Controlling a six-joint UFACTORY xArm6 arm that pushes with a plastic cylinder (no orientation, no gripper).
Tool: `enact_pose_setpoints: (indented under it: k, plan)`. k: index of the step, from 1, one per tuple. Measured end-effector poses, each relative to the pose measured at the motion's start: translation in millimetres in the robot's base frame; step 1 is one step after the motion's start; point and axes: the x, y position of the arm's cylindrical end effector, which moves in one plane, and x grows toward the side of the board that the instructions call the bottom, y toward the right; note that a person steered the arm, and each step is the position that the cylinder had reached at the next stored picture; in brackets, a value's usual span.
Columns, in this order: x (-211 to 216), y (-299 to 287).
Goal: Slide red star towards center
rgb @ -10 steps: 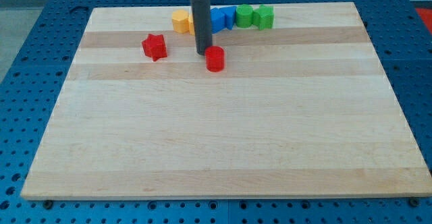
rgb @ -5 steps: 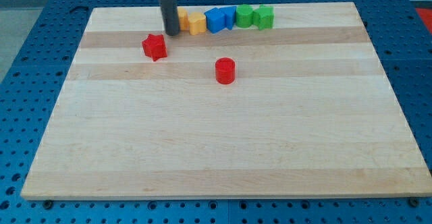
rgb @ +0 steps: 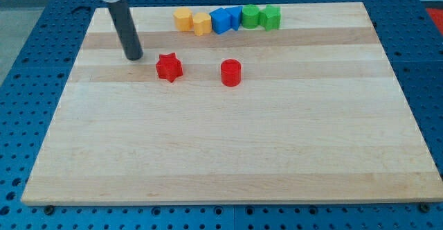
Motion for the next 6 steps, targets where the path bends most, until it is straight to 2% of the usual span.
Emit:
enact_pose_setpoints:
  k: [3, 5, 6]
  plan:
    - [48, 56]
    - [50, 109]
    - [50, 110]
